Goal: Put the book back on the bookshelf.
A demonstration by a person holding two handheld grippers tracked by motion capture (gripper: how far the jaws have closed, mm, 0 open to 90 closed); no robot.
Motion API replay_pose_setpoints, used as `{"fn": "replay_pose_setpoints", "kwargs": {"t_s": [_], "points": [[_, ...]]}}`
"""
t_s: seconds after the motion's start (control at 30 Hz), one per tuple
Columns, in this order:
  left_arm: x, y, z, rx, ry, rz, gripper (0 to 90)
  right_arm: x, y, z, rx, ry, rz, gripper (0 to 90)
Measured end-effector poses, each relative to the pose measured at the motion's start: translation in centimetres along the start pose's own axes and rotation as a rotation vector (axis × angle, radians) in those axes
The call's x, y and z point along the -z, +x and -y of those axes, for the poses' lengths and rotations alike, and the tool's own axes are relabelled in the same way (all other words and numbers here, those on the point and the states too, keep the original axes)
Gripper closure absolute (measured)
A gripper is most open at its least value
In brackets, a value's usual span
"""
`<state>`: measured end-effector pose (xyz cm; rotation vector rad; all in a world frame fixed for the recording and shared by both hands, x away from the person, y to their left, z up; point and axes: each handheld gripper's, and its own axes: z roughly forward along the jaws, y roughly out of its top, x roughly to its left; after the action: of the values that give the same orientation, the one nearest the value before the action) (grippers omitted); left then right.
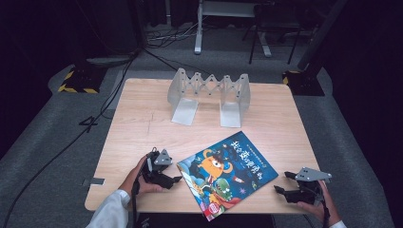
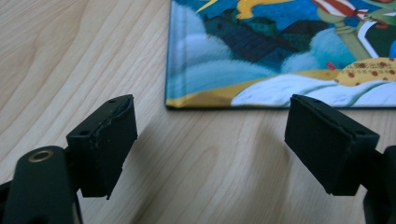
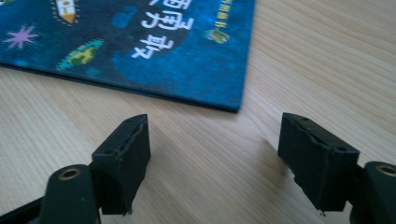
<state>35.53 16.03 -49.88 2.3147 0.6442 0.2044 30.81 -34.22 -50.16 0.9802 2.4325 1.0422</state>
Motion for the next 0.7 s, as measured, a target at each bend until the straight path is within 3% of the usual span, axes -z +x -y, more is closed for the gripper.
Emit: {"fn": "replay_pose_setpoints", "kwargs": {"t_s": [0.17,0.2,0.23,0.27,0.47,0.63,0.7], "points": [[-0.8,-0.3,-1.0,-0.009,-0.017,0.026,17.5,-0.9,0.5,-0.9,0.012,0.007,-0.023,25.6],[-0.9,-0.4,-1.3,-0.021,-0.024,0.019,17.3,-1.1,0.6,-1.0,0.006,0.007,-0.021,25.6],[-1.0,-0.7,-1.5,-0.043,-0.048,-0.018,17.2,-1.2,0.7,-1.2,0.007,0.008,-0.024,25.7],[-1.1,-0.8,-1.8,-0.052,-0.063,-0.011,19.3,-1.3,0.8,-1.3,0.014,0.007,-0.027,24.8],[-2.7,-0.1,-2.7,-0.012,-0.04,0.069,16.9,-1.9,0.9,-1.8,0.001,0.011,-0.012,24.4],[-3.2,0.3,-3.0,0.021,-0.026,0.102,14.9,-2.3,0.9,-2.2,0.005,0.021,-0.02,21.2],[-3.1,0.2,-3.0,0.015,-0.017,0.105,14.2,-2.4,0.9,-2.3,0.007,0.019,-0.023,21.1]]}}
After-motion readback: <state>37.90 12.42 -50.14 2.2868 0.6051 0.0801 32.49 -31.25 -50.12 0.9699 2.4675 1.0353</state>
